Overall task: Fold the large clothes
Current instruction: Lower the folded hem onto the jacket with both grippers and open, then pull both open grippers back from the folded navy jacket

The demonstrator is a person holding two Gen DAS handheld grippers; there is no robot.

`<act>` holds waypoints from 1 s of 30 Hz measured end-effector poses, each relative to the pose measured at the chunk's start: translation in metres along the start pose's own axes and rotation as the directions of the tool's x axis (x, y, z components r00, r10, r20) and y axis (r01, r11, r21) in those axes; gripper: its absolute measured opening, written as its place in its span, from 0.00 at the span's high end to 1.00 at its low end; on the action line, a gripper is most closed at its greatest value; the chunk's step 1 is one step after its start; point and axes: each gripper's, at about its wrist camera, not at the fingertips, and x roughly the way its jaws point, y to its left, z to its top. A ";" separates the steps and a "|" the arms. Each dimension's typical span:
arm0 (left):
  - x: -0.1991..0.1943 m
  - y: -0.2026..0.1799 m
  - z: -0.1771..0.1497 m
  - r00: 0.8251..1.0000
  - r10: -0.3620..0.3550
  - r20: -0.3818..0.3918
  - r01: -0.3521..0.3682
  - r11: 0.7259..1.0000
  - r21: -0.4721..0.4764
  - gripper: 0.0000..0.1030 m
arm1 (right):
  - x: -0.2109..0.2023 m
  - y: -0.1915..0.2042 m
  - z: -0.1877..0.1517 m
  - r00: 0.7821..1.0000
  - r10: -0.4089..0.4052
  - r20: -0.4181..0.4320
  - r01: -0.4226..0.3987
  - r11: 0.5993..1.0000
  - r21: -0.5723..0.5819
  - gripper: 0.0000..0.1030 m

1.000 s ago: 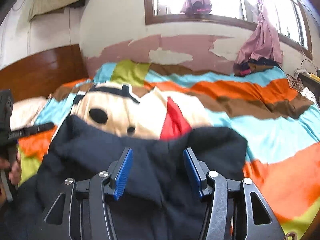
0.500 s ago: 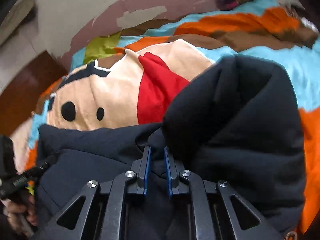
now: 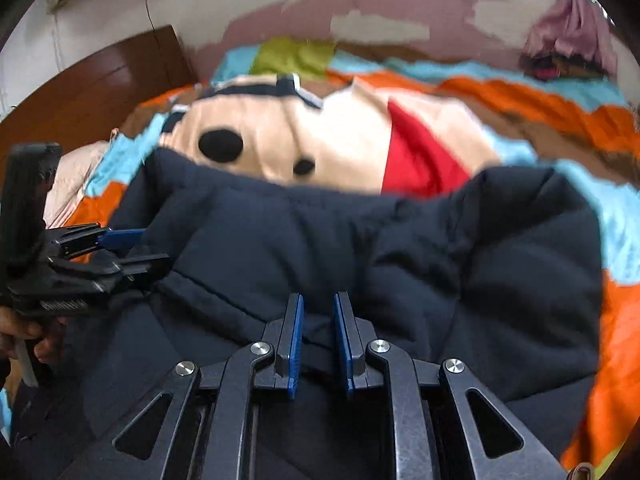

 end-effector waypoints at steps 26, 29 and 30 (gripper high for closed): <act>-0.149 -0.025 -0.124 0.958 0.108 0.265 -0.010 0.939 -0.344 0.15 | -0.122 0.045 -0.107 0.966 -0.139 0.217 0.134 0.990 0.038 0.14; -0.174 -0.039 -0.135 0.958 0.021 0.286 0.082 0.935 -0.344 0.07 | -0.157 0.070 -0.117 0.955 -0.169 0.243 0.174 0.985 0.001 0.04; -0.181 -0.043 -0.136 0.959 -0.009 0.284 0.109 0.934 -0.339 0.07 | -0.170 0.080 -0.121 0.951 -0.169 0.257 0.179 0.984 -0.014 0.03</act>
